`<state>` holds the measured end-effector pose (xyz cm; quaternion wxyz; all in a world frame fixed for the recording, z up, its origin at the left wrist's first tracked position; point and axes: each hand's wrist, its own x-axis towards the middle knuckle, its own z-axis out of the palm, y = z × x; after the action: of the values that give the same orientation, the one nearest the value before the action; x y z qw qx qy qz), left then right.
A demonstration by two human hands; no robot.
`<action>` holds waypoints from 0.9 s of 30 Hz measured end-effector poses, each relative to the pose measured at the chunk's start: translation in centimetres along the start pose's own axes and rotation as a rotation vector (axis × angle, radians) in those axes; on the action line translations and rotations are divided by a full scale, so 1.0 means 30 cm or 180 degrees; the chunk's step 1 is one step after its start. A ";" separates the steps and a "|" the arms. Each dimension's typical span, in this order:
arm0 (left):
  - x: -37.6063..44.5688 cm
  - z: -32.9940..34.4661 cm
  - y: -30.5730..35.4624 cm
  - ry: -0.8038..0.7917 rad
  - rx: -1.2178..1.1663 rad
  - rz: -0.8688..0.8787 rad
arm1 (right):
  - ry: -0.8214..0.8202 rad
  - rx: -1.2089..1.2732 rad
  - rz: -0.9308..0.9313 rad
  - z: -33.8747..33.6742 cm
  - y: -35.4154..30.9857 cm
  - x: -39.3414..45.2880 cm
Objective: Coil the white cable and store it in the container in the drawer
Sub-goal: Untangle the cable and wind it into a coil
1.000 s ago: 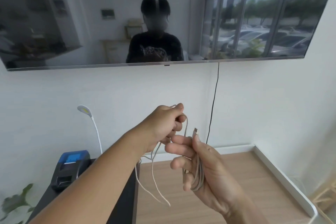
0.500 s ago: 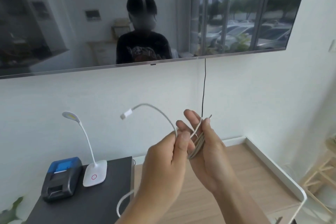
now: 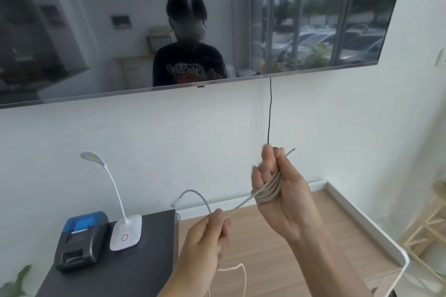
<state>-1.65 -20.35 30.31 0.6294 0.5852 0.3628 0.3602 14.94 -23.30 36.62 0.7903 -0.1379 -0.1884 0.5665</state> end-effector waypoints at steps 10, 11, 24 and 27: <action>0.164 -0.076 0.091 -0.0831 -0.0146 -0.1227 | -0.1158 -0.1135 0.1306 -0.033 0.085 -0.101; 0.187 -0.077 0.125 -0.0892 0.0008 -0.1168 | -0.1209 -0.1375 0.1384 -0.048 0.104 -0.103; 0.159 -0.032 0.270 -0.0235 0.2514 0.0781 | -0.0625 -0.2121 0.1692 -0.189 0.181 -0.070; 0.105 -0.058 0.223 0.0140 0.2452 0.1082 | -0.0554 -0.1700 0.1518 -0.205 0.148 -0.053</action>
<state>-1.87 -16.37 36.77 0.2884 0.8215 0.3825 0.3093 13.52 -23.42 28.99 0.5533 -0.3306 -0.3586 0.6752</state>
